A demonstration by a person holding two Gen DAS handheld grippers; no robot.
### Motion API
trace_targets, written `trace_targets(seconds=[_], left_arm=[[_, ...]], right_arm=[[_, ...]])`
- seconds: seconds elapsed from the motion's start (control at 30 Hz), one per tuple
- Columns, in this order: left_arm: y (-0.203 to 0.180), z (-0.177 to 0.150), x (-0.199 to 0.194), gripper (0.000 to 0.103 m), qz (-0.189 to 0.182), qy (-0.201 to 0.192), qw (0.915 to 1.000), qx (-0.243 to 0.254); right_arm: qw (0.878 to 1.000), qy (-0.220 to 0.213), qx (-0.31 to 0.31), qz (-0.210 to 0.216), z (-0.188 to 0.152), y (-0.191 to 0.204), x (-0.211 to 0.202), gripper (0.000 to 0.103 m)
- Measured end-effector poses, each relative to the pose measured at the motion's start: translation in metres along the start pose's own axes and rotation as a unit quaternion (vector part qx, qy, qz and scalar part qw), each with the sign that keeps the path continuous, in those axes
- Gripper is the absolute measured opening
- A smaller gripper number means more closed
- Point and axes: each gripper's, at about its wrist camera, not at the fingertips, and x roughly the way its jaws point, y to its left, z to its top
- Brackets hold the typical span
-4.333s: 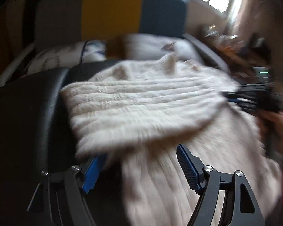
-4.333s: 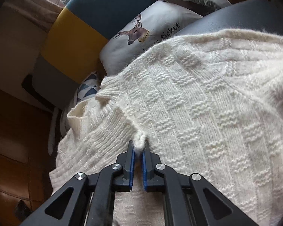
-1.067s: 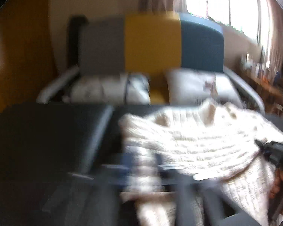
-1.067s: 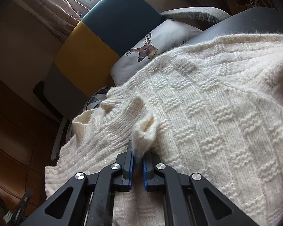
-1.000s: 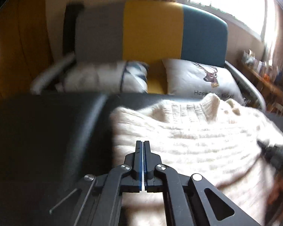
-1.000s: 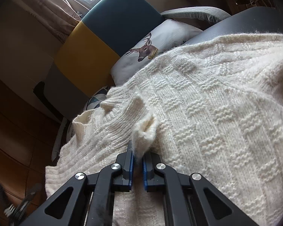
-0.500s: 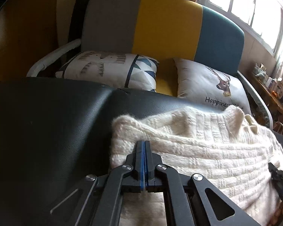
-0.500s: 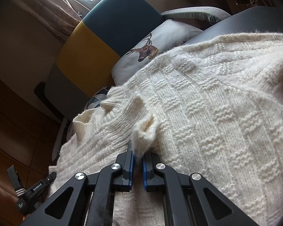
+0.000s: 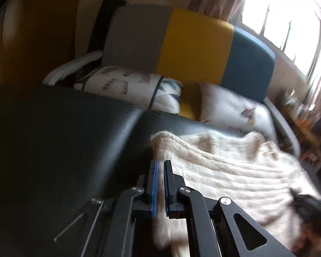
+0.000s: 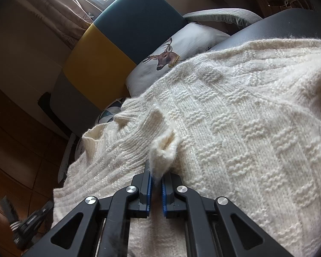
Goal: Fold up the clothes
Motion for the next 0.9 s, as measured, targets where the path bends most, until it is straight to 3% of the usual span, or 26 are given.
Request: trace_targets(seconds=[0.07,0.13,0.27,0.43,0.57,0.9], left_arm=[[-0.012,-0.011,-0.008,0.004,-0.006,-0.001,0.9992,0.039],[-0.025,-0.02,-0.004,0.008,0.011,0.006,0.9965,0.083],[-0.022,-0.031,0.016,0.008,0.04,0.056,0.9938,0.087],[-0.039,-0.037,0.018,0.009,0.077,0.052,0.9821,0.164],[-0.039,-0.038,0.017,0.009,0.08,0.054,0.9808,0.17],[-0.041,-0.062,-0.019,0.009,0.096,0.053,0.9683,0.225]], right_arm=[[1.0,0.001,-0.001,0.001,0.001,-0.001,0.001,0.004],[1.0,0.001,-0.001,0.0,0.001,-0.001,0.001,0.004],[1.0,0.001,0.0,0.0,0.001,-0.001,0.001,0.004],[1.0,0.0,-0.001,-0.003,0.001,0.0,0.001,0.004],[1.0,0.003,-0.005,-0.004,0.0,0.002,0.002,0.004],[1.0,0.008,-0.002,-0.006,-0.024,0.004,-0.019,0.004]])
